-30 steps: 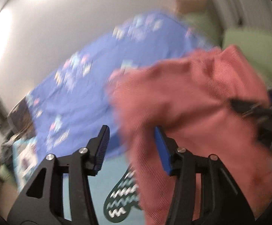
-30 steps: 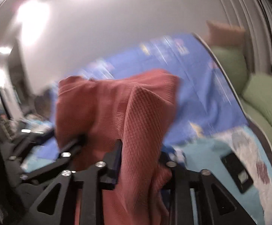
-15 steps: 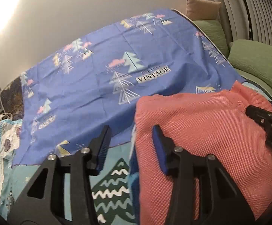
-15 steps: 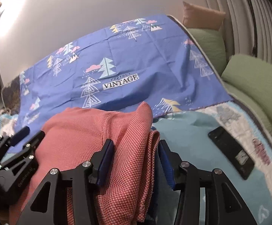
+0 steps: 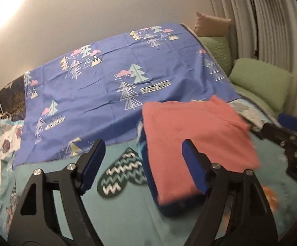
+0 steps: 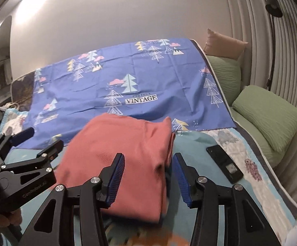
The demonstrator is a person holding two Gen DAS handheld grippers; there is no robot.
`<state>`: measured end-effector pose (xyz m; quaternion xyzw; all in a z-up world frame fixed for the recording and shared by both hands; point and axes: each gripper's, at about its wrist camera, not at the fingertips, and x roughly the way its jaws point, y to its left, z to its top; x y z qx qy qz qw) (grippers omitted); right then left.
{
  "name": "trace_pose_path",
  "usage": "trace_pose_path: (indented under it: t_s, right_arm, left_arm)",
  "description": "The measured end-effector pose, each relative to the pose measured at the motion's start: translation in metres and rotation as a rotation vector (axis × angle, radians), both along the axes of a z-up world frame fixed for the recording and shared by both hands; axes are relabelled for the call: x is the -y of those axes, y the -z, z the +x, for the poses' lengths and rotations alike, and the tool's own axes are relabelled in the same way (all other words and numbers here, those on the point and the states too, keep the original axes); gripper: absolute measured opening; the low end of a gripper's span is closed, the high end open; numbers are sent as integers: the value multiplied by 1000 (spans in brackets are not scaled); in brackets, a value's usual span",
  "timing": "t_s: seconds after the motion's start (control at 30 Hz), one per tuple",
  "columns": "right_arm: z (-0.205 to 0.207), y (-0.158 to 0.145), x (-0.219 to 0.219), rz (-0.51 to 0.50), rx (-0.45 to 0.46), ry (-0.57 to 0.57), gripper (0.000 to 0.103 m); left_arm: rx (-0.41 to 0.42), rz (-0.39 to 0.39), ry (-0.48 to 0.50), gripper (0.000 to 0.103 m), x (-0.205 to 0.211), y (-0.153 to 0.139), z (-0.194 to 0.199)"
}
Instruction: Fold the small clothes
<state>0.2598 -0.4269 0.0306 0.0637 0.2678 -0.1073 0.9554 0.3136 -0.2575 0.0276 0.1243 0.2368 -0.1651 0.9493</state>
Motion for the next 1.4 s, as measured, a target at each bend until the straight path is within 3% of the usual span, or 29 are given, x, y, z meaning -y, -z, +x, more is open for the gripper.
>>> trace_pose_path:
  t_s: [0.17,0.33,0.7,0.9,1.1,1.4]
  right_arm:
    - [-64,-18,-15,75,-16,-1,51]
    - [-132,-39,-43,26,-27,24,54]
    - [-247,-82,-99,-25,37,37,70]
    - [-280,-79,-122,2,47,20,75]
    - [-296,-72,-141,29,23,32,75]
    - [-320,-73,-157,21,18,43,76]
  left_arm:
    - [-6,-13,38,82,-17,-20,-66]
    - [6,-21,42,82,-36,-37,-123]
    - [-3,-136,21,84,-97,-56,-220]
    - [54,-97,-9,92,-123,-52,-261]
    - [19,-145,-12,92,-144,-51,-279]
    - [7,-154,2,92,-161,-43,-300]
